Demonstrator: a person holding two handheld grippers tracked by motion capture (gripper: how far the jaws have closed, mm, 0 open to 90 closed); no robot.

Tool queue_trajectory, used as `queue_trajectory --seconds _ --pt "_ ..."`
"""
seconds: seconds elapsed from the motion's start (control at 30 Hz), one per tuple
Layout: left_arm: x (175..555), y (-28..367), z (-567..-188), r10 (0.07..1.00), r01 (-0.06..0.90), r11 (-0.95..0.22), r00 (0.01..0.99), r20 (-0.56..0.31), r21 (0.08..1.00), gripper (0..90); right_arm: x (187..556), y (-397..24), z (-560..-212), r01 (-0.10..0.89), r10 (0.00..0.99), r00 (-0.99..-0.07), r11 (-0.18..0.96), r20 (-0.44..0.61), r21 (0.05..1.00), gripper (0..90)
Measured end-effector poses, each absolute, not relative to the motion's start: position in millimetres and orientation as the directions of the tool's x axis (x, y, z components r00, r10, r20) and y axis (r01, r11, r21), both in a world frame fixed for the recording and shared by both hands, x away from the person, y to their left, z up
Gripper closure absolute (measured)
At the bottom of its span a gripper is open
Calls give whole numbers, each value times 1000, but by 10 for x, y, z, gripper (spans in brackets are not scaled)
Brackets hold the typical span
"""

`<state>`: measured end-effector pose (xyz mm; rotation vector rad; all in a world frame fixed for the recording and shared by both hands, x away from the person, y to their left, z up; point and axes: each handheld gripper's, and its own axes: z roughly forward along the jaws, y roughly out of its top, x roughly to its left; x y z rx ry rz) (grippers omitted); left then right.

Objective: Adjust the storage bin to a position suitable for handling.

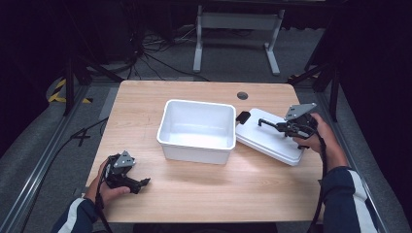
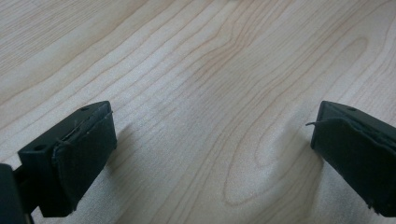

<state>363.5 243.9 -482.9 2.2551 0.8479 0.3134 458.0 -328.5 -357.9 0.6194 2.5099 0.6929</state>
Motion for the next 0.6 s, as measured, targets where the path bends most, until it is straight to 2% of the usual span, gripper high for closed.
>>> queue_trajectory --seconds 0.6 --pt "3635 2439 -4828 653 485 -543 757 -18 685 6 4688 -3315 -3795 345 566 -775 751 -281 563 851"
